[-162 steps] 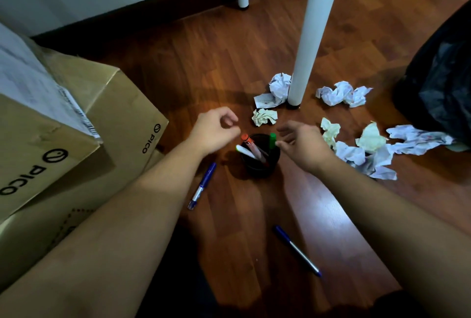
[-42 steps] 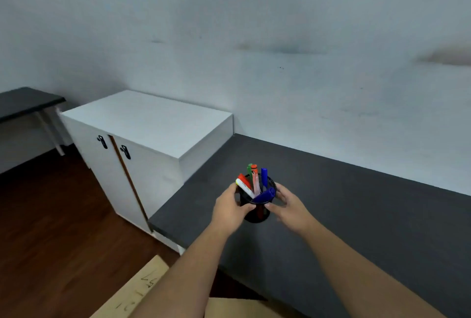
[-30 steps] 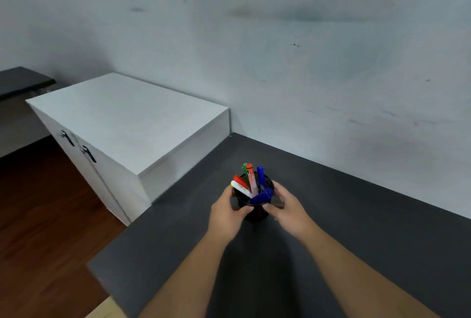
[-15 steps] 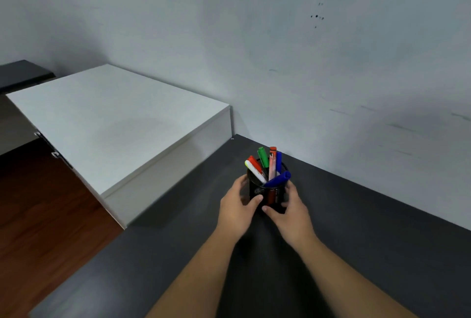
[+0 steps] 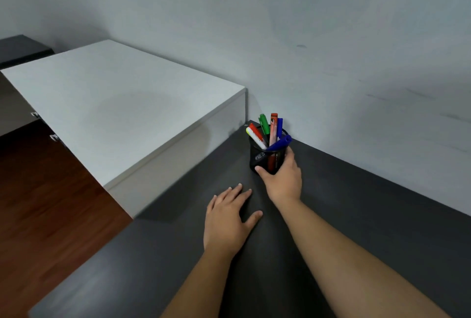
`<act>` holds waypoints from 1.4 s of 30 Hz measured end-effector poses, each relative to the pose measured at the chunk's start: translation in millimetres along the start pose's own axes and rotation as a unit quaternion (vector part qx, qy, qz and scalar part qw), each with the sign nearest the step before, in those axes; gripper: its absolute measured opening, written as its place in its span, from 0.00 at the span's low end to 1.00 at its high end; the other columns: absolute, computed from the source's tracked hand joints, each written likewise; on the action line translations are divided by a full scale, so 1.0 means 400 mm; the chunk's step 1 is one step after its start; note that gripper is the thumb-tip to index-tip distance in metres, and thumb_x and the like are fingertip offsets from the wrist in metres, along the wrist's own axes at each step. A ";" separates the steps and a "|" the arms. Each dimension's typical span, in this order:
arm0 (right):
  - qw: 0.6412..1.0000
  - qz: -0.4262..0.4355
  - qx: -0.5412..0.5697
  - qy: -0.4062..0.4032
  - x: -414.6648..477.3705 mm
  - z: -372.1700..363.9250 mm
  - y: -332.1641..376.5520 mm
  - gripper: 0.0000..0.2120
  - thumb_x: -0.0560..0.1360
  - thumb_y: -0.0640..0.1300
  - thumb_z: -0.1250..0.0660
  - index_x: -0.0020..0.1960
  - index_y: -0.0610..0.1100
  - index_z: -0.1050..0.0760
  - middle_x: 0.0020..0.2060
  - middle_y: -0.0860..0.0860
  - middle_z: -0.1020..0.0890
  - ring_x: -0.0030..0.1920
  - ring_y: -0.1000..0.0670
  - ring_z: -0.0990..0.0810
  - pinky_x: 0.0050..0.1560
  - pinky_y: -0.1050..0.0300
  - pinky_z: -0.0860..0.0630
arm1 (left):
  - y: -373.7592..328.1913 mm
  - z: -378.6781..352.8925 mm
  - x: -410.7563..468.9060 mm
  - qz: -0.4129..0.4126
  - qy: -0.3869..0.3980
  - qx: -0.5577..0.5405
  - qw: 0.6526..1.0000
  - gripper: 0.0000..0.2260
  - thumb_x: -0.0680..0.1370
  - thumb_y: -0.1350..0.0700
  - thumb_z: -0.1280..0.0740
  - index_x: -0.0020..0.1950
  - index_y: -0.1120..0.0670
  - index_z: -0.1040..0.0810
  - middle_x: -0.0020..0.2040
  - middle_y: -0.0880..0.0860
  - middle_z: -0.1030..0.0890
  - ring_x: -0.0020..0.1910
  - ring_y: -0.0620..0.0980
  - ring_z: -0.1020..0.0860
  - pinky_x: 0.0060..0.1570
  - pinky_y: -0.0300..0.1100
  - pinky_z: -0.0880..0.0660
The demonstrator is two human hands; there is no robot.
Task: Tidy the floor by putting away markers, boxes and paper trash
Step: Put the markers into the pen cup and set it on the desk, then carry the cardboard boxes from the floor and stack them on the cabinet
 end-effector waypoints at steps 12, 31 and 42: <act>0.999 -0.039 0.024 0.005 0.182 -0.057 0.031 0.40 0.70 0.45 0.26 0.75 0.45 0.44 0.71 0.44 0.32 0.71 0.40 0.34 0.66 0.43 0.32 | 0.009 -0.007 0.002 0.000 -0.007 -0.003 1.000 0.26 0.77 0.35 0.44 0.74 0.38 0.39 0.77 0.39 0.42 0.76 0.41 0.46 0.74 0.41 0.57; 0.989 0.023 -0.024 0.145 -0.187 0.119 -0.011 0.25 0.74 0.48 0.31 0.69 0.48 0.33 0.67 0.49 0.26 0.66 0.48 0.27 0.66 0.52 0.30 | 0.000 0.098 -0.073 0.091 0.091 -0.144 0.981 0.24 0.78 0.47 0.34 0.72 0.53 0.31 0.71 0.53 0.29 0.71 0.51 0.32 0.70 0.43 0.37; 0.997 -0.011 -0.053 0.047 -0.721 0.450 0.054 0.21 0.75 0.48 0.33 0.67 0.44 0.29 0.64 0.47 0.23 0.65 0.47 0.26 0.67 0.55 0.32 | -0.224 0.307 -0.436 -0.111 0.138 -0.036 0.983 0.23 0.77 0.45 0.35 0.69 0.52 0.30 0.67 0.53 0.26 0.67 0.53 0.29 0.67 0.50 0.32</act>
Point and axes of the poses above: each hand's wrist, its own x-axis towards the middle knuckle, its own z-axis out of the back of the hand, y = z × x, the point moved 7 cm from there along x, towards the middle knuckle
